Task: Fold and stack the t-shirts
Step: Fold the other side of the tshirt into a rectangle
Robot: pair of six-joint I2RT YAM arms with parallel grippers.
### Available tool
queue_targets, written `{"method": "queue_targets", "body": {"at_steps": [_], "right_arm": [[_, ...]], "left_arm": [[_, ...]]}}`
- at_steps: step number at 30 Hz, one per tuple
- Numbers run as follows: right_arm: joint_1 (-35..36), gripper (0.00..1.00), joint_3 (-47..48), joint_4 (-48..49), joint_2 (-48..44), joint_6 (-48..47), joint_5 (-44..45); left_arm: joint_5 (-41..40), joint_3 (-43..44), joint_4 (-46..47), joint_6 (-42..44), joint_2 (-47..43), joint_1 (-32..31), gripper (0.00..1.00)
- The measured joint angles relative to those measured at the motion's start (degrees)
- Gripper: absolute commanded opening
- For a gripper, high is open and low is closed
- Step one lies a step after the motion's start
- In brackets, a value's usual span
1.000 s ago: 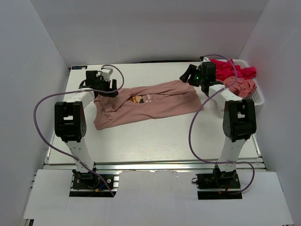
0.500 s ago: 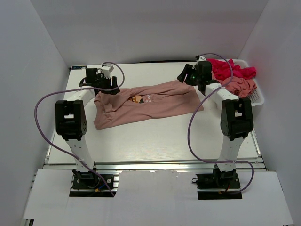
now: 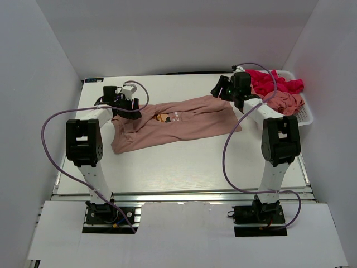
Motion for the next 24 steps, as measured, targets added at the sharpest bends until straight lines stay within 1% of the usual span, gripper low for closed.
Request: {"method": "queue_targets", "body": {"at_steps": [6,9,10,11,13,14,17,18,24], "right_arm": [[0.0,0.63,0.0,0.0,0.0,-0.7,0.3],[0.0,0.63,0.0,0.0,0.0,-0.7,0.3],[0.0,0.63,0.0,0.0,0.0,-0.7,0.3],[0.0,0.63,0.0,0.0,0.0,-0.7,0.3],[0.0,0.63,0.0,0.0,0.0,-0.7,0.3],[0.0,0.63,0.0,0.0,0.0,-0.7,0.3],[0.0,0.62,0.0,0.0,0.0,-0.7,0.3],[0.0,0.62,0.0,0.0,0.0,-0.7,0.3],[0.0,0.62,-0.2,0.1,0.0,-0.7,0.3]], "left_arm": [[0.1,0.0,0.2,0.2,0.1,0.0,0.64],[0.4,0.0,0.2,0.2,0.5,0.0,0.56],[0.5,0.0,0.3,0.3,0.5,0.0,0.52],[0.6,0.0,0.4,0.4,0.5,0.0,0.42],[0.8,0.0,0.8,0.3,0.6,0.0,0.29],[1.0,0.0,1.0,0.5,0.7,0.0,0.17],[1.4,0.1,1.0,0.7,1.2,0.0,0.02],[1.5,0.1,0.9,0.6,1.4,0.0,0.00],[1.5,0.1,-0.8,1.0,0.8,0.0,0.00]]}}
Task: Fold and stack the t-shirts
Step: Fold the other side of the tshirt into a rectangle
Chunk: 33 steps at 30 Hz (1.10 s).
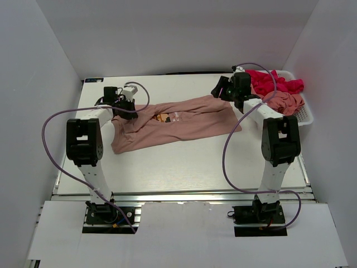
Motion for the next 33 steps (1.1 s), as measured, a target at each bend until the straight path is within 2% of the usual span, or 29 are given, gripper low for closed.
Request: {"method": "queue_targets", "body": {"at_steps": [4,6,7,8,13,14,22,27,33], "right_arm": [[0.2,0.62,-0.6,0.0,0.0,0.0,0.0],[0.3,0.62,-0.7,0.0,0.0,0.0,0.0],[0.3,0.62,-0.8,0.0,0.0,0.0,0.0],[0.4,0.62,-0.8,0.0,-0.1,0.0,0.0],[0.4,0.63,-1.4,0.0,-0.6,0.0,0.0],[0.5,0.64,-1.4,0.0,-0.6,0.0,0.1],[0.5,0.64,-1.4,0.0,-0.6,-0.2,1.0],[0.9,0.64,-1.4,0.0,-0.6,-0.6,1.5],[1.4,0.63,-1.4,0.0,-0.6,-1.1,2.2]], "left_arm": [[-0.1,-1.0,-1.3,0.2,-3.1,0.0,0.00],[-0.9,-1.7,-1.4,0.5,-5.2,0.0,0.14],[-1.2,-2.1,-1.3,0.7,-6.4,0.0,0.26],[-1.6,-2.3,-1.2,1.0,-7.3,0.0,0.32],[-2.7,-2.4,0.4,2.1,-8.3,0.0,0.47],[-2.7,-2.4,0.5,2.3,-7.9,0.0,0.54],[-2.6,-1.7,0.3,3.1,0.3,0.0,0.56],[-2.4,-1.7,0.5,3.3,1.5,0.0,0.56],[-2.3,-0.6,0.7,3.6,1.6,0.0,0.49]]}}
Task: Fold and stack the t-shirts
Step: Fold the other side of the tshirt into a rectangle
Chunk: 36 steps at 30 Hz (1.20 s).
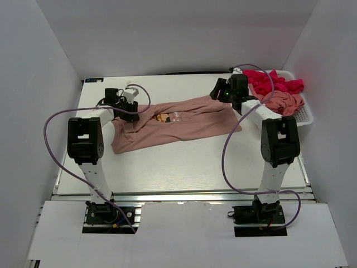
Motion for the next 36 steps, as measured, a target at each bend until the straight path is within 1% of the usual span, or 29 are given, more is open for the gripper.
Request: {"method": "queue_targets", "body": {"at_steps": [3,4,5,7,20,25,31,36], "right_arm": [[0.2,0.62,0.0,0.0,0.0,-0.2,0.3],[0.3,0.62,0.0,0.0,0.0,-0.2,0.3],[0.4,0.62,0.0,0.0,0.0,-0.2,0.4],[0.5,0.62,0.0,0.0,0.0,-0.2,0.4],[1.0,0.61,0.0,0.0,0.1,-0.3,1.0],[1.3,0.61,0.0,0.0,0.1,-0.3,1.0],[1.6,0.61,0.0,0.0,0.1,-0.3,1.1],[1.6,0.61,0.0,0.0,0.1,-0.3,1.5]], "left_arm": [[0.3,0.3,0.3,-0.1,0.0,0.0,0.38],[0.5,0.3,0.4,0.0,0.0,0.0,0.31],[0.7,0.3,0.4,-0.1,0.0,0.0,0.14],[1.1,0.3,0.5,-0.1,0.0,0.0,0.00],[1.7,0.0,0.9,-0.2,-0.5,0.0,0.00],[1.9,-0.9,-0.1,-0.6,-3.7,0.0,0.00],[2.6,-5.2,-2.4,-0.6,-9.4,-0.2,0.00],[4.1,-5.4,-6.0,-0.4,-10.0,-0.8,0.00]]}}
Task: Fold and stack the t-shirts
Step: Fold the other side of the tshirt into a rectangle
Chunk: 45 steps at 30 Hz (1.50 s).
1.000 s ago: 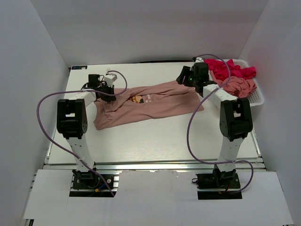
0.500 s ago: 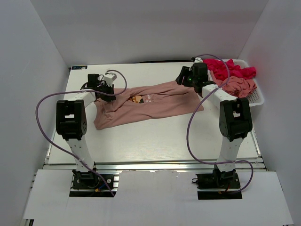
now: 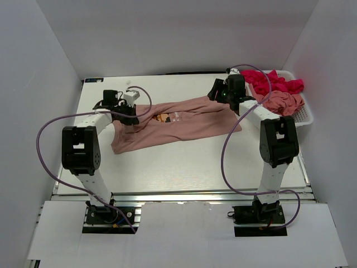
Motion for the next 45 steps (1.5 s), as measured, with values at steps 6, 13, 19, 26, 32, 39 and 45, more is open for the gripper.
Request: {"method": "queue_targets", "body": {"at_steps": [6,13,19,26,32,39,45], "right_arm": [[0.0,0.62,1.0,-0.3,0.0,-0.1,0.7],[0.0,0.62,4.6,-0.2,2.3,-0.1,1.3],[0.0,0.64,8.7,-1.2,8.0,-0.2,2.0],[0.0,0.66,18.7,-4.6,15.3,-1.7,4.0],[-0.2,0.66,26.6,-6.9,19.8,-2.7,4.9],[-1.3,0.65,27.1,-9.2,20.3,-3.3,6.4],[-1.8,0.64,27.1,-12.0,20.2,-3.9,9.7]], "left_arm": [[1.8,-2.7,-1.7,-0.5,-1.1,-1.3,0.01],[3.5,-3.3,-1.4,-2.8,-3.0,-5.4,0.16],[3.5,-3.1,-0.4,-4.8,-2.8,-11.6,0.29],[3.3,-4.2,4.4,-7.7,-2.6,-15.9,0.49],[-0.3,-4.4,4.7,-5.8,-2.7,-15.6,0.53],[-8.5,-6.8,9.0,-4.9,-2.7,-9.5,0.53],[-18.4,-10.4,17.7,-5.3,-2.7,2.3,0.53]]}}
